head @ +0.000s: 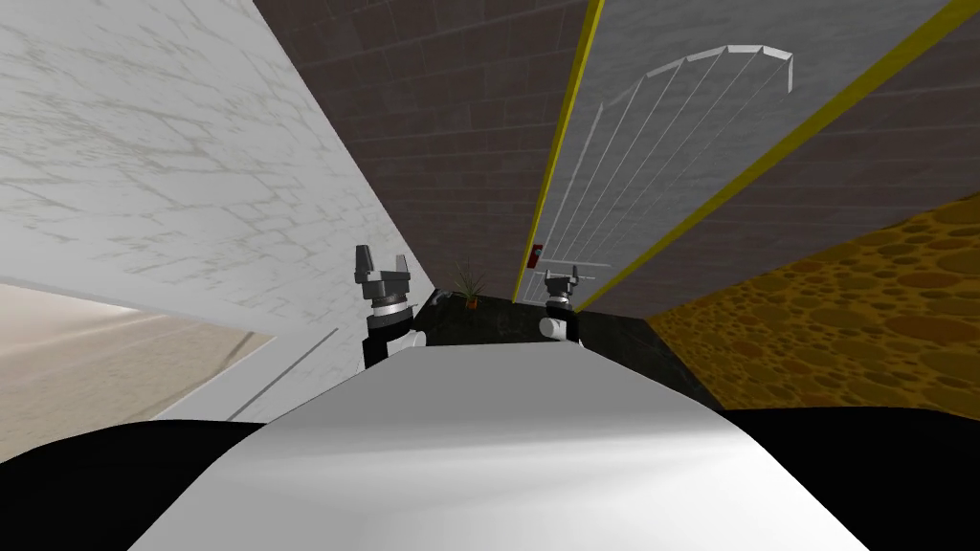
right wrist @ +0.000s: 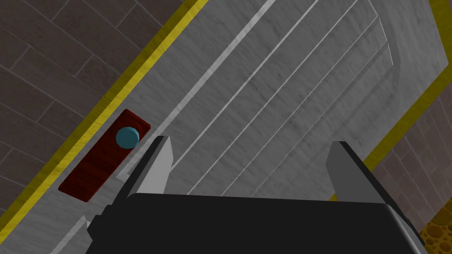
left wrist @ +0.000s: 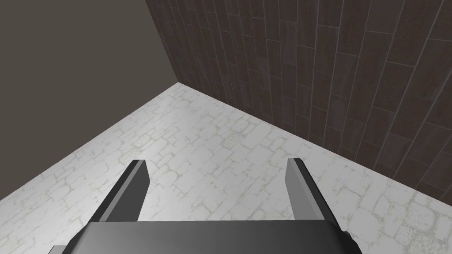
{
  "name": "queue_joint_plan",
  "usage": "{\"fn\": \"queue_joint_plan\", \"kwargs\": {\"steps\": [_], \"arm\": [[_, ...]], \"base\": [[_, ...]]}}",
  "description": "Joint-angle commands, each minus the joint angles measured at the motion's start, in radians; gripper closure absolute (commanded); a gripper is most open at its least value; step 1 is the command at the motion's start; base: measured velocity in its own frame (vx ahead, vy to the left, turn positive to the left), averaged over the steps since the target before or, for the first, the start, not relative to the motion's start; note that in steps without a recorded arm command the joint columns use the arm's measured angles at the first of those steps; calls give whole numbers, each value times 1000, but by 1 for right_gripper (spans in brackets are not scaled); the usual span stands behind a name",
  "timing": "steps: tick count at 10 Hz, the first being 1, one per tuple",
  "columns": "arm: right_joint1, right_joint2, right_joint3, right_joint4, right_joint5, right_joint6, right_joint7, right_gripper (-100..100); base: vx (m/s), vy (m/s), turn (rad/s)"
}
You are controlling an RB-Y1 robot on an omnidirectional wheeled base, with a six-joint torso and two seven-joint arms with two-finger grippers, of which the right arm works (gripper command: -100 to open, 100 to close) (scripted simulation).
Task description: Pull the door open
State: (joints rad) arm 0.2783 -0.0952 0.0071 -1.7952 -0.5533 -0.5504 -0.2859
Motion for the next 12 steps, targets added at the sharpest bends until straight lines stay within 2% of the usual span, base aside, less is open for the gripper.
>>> {"fn": "queue_joint_plan", "kwargs": {"steps": [1,2,3,6,7,9,10,12], "arm": [[-29,-2,-2,48,-50,4,-26,-100],[-45,-5,-3,71,-81,4,-44,-100],[-45,-5,-3,79,-97,4,-44,-100],[-95,-13,-7,166,-196,4,-98,-100],[-95,-13,-7,171,-210,4,-98,-100],[-126,-19,-9,230,-275,4,-132,-100],[-126,-19,-9,230,-282,4,-132,-100],[-156,-23,-12,287,-347,4,-165,-100]], "base": [[52,-91,173],[74,-114,222],[46,-82,63],[56,-81,166],[34,-88,53],[28,-89,133],[30,-67,82],[41,-73,145]]}}
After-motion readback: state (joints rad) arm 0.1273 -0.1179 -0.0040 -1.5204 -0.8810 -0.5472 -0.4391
